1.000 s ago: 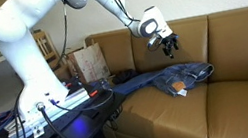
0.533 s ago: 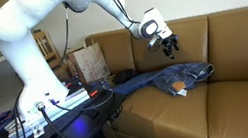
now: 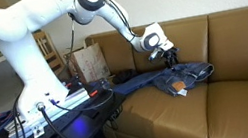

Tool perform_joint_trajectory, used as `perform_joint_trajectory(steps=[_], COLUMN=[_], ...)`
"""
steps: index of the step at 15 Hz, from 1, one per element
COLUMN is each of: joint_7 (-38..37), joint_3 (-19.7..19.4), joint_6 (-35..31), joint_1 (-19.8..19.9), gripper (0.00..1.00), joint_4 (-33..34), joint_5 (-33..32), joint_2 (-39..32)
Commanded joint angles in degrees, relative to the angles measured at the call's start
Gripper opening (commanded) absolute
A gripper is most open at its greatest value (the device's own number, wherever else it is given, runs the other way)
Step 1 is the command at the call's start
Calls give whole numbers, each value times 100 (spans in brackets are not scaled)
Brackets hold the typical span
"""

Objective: Move the cloth on the couch to the left

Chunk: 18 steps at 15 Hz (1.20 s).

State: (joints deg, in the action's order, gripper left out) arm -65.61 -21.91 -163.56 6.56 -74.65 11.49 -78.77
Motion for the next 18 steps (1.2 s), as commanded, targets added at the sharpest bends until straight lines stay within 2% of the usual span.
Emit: perform_joint_trajectory(steps=[1,2,3,5,8,11,15,16,18], joint_7=[-5,64,-147,-281,49,118,969,1587,1711], joint_3=[-265,-282,-188,-282,-91,-14,1267,1496,1645], joint_6=[-142,-231,-621,-1047,-1612,-1589,-978,-803,-545], joint_1=[88,145,118,153,410,585,1523,1582,1305], gripper=[100,100,100,100,100,100,100,100,100], joint_4=[972,1180,566,644,786,877,1383,1384,1288], joint_5=[-166,-208,-648,-965,-1110,-1271,-1544,-1007,-603], joint_2=[-801,-955,-540,-649,-635,-622,-596,-586,-572])
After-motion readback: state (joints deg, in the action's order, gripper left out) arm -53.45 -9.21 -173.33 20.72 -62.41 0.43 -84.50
